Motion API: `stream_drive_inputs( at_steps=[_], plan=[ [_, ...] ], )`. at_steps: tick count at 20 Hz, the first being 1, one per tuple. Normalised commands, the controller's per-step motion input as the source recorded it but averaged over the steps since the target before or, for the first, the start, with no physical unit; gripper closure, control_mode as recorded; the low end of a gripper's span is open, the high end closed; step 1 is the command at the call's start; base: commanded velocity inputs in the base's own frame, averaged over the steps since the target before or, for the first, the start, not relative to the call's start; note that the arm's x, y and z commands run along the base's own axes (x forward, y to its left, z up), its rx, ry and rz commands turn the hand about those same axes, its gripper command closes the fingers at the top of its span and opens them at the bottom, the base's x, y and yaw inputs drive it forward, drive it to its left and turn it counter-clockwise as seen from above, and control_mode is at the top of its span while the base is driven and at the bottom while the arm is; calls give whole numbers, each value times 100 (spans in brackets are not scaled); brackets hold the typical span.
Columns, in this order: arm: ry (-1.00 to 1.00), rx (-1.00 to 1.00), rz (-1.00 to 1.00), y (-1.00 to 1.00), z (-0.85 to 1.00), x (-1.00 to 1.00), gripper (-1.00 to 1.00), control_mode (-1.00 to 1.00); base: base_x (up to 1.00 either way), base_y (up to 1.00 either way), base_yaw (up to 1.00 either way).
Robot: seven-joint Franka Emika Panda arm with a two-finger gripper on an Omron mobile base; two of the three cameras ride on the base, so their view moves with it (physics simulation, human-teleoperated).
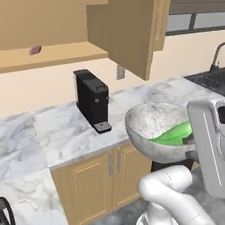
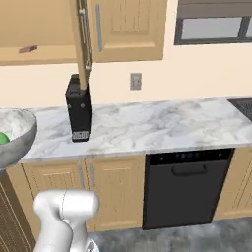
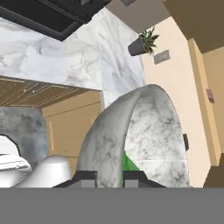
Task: Pick the corn from the cabinet and place it in the bowl. Then pick the bowl and place it in the sink. Then turn on the sink facuet.
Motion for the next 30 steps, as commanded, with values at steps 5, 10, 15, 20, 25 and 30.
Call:
stream_drive_inputs(
  at_steps=[5, 10, 15, 20, 25, 30],
  plan=[
    [0, 0, 0, 0, 0, 0, 100, 100, -36, -49, -61],
    [0, 0, 0, 0, 0, 0, 100, 100, -19, -59, -62],
    [0, 0, 0, 0, 0, 0, 100, 100, 3, -75, -65],
    [0, 0, 0, 0, 0, 0, 100, 100, 34, -75, -61],
    [0, 0, 0, 0, 0, 0, 100, 100, 78, -52, -54],
    [0, 0, 0, 0, 0, 0, 100, 100, 100, -10, -43]
  ],
)
